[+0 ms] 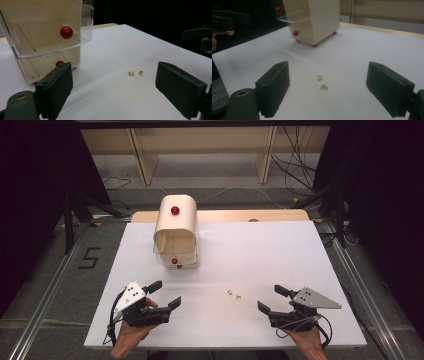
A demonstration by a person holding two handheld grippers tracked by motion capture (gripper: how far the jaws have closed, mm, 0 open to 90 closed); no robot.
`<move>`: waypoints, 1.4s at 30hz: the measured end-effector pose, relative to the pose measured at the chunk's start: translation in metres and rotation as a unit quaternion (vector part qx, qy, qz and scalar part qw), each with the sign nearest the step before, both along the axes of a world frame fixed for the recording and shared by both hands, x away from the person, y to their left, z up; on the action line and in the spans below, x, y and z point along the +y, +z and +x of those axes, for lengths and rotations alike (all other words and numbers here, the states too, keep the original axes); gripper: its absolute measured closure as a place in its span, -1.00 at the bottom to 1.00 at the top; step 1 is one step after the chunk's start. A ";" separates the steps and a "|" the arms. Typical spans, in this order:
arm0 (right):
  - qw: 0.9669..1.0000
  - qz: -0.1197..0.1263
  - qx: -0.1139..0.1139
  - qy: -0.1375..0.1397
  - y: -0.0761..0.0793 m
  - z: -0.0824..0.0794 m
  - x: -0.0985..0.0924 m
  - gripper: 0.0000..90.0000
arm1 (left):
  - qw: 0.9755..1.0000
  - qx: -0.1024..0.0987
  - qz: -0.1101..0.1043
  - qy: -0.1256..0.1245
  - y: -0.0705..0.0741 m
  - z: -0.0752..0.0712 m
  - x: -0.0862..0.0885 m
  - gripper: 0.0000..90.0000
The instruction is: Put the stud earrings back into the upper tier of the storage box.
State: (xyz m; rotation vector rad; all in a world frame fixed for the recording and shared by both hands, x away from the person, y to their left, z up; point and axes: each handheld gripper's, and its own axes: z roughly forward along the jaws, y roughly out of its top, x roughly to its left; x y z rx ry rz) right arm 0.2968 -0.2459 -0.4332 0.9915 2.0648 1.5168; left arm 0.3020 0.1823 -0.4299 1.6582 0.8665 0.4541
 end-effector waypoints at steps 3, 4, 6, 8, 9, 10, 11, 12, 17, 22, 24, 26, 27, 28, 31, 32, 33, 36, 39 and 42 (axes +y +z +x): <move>1.000 0.000 -0.001 0.001 0.000 0.000 0.000 -0.55 | 1.000 0.001 0.001 0.000 0.000 0.000 0.000 -0.69; 1.000 -0.001 -0.001 0.001 0.001 0.001 0.000 -0.54 | 1.000 0.001 0.002 0.000 0.000 0.000 0.000 -0.69; 1.000 -0.001 0.001 0.003 0.001 0.001 0.000 -0.52 | 1.000 0.001 0.002 0.000 0.000 0.000 0.000 -0.69; 1.000 -0.002 0.002 0.004 0.001 0.002 0.000 -0.51 | 1.000 0.000 0.001 0.000 0.000 0.000 0.000 -0.69; 1.000 -0.003 0.001 0.004 0.001 0.002 0.001 -0.50 | 1.000 0.000 0.001 0.000 0.000 0.000 0.000 -0.69; 1.000 -0.005 0.001 0.005 0.001 0.003 0.001 -0.49 | 1.000 0.000 0.001 0.000 0.000 0.000 0.000 -0.69; 1.000 -0.005 0.001 0.005 0.001 0.003 0.001 -0.49 | 1.000 0.000 0.001 0.000 0.000 0.000 0.000 -0.69; 1.000 -0.007 0.002 0.008 0.001 0.003 0.002 -0.49 | 1.000 0.000 0.001 0.000 0.000 0.000 0.000 -0.69; 1.000 -0.013 0.005 0.018 0.003 0.006 0.006 -0.45 | 1.000 -0.002 -0.001 0.001 0.000 0.000 0.000 -0.69; 0.999 -0.020 0.010 0.029 0.008 0.009 0.011 -0.41 | 1.000 -0.004 -0.002 0.002 0.001 -0.001 0.000 -0.69; 0.999 -0.021 0.012 0.031 0.009 0.010 0.012 -0.41 | 1.000 -0.004 -0.002 0.002 0.001 -0.001 0.000 -0.69; 0.999 -0.033 0.018 0.039 0.012 0.014 0.016 -0.41 | 1.000 -0.004 -0.002 0.002 0.001 -0.001 0.000 -0.69; 0.998 -0.036 0.018 0.042 0.013 0.016 0.018 -0.40 | 1.000 -0.003 -0.002 0.002 0.000 0.000 0.000 -0.69; 0.998 -0.041 0.019 0.045 0.014 0.018 0.021 -0.39 | 1.000 -0.003 0.000 0.003 0.000 0.000 0.001 -0.69; 0.997 -0.053 0.024 0.055 0.016 0.023 0.029 -0.35 | 1.000 -0.003 -0.001 0.005 0.000 0.000 0.001 -0.69; 0.996 -0.058 0.026 0.058 0.017 0.026 0.031 -0.34 | 1.000 -0.003 -0.001 0.004 0.000 0.000 0.001 -0.69; 0.996 -0.063 0.028 0.060 0.018 0.028 0.034 -0.33 | 1.000 -0.004 -0.002 0.004 0.000 0.000 0.001 -0.69; 0.995 -0.071 0.035 0.065 0.020 0.034 0.040 -0.31 | 1.000 -0.004 -0.002 0.004 0.000 0.000 0.001 -0.69; 0.993 -0.079 0.048 0.070 0.020 0.043 0.048 -0.26 | 1.000 -0.005 -0.003 0.004 0.001 0.000 0.002 -0.69; 0.989 -0.101 0.075 0.075 0.015 0.056 0.061 -0.18 | 1.000 -0.006 -0.003 0.004 0.001 0.000 0.001 -0.69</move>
